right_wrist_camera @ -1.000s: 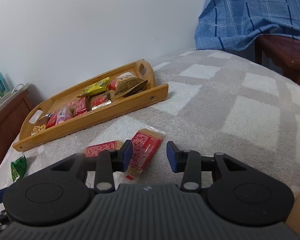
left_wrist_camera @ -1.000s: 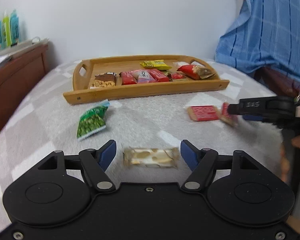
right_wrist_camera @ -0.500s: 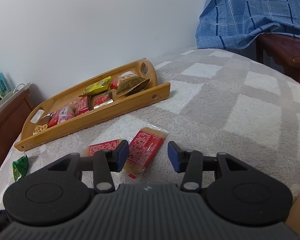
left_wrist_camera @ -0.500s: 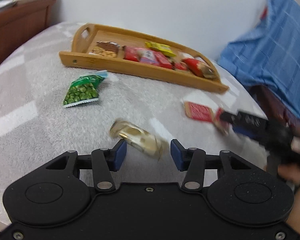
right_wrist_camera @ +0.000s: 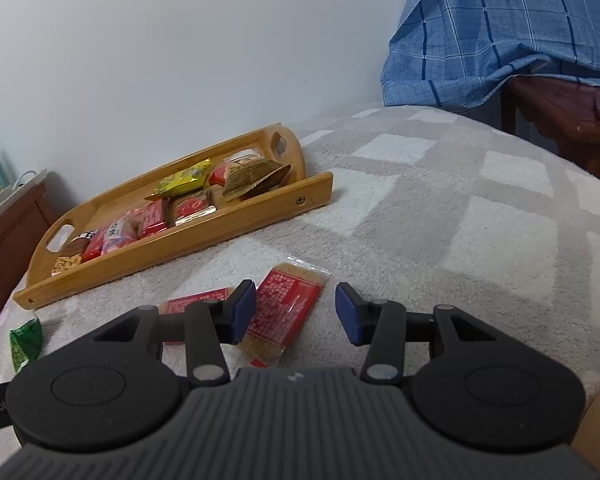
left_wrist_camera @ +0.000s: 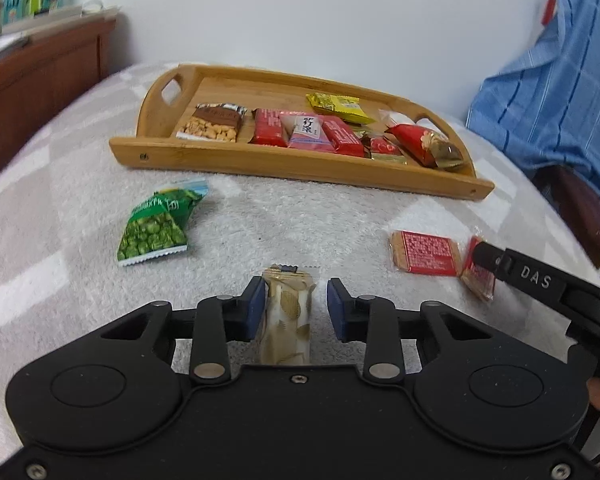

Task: Organize snacks
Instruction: 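Lift the gold bar with the left tool while the right tool grasps a red square packet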

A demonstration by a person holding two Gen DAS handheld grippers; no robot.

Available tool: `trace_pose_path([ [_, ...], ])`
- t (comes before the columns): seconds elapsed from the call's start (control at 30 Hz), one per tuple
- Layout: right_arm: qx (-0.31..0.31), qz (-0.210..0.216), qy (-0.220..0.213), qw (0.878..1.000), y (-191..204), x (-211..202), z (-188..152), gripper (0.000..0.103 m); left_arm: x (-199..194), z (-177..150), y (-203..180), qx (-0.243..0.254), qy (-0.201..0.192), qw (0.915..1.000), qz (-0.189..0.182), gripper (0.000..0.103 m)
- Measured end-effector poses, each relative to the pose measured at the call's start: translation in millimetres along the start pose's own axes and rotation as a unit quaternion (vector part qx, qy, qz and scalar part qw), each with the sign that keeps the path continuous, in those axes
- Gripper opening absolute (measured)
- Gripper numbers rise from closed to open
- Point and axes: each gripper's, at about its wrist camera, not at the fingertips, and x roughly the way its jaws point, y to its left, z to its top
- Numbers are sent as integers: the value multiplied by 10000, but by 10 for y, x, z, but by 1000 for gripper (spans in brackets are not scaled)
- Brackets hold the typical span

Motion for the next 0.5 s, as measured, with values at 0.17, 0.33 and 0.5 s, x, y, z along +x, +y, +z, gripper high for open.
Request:
trace_pose_path([
  [0.17, -201, -27, -22, 9998, 72, -10, -38, 64, -82, -124, -107, 367, -47, 9990, 263, 38],
  [0.33, -555, -44, -9, 9985, 192, 0, -86, 58, -89, -208, -157, 634, -77, 9972, 387, 38],
  [0.5, -739, -93, -64, 9972, 255, -16, -119, 44, -92, -218, -180, 786, -128, 9959, 438, 26],
])
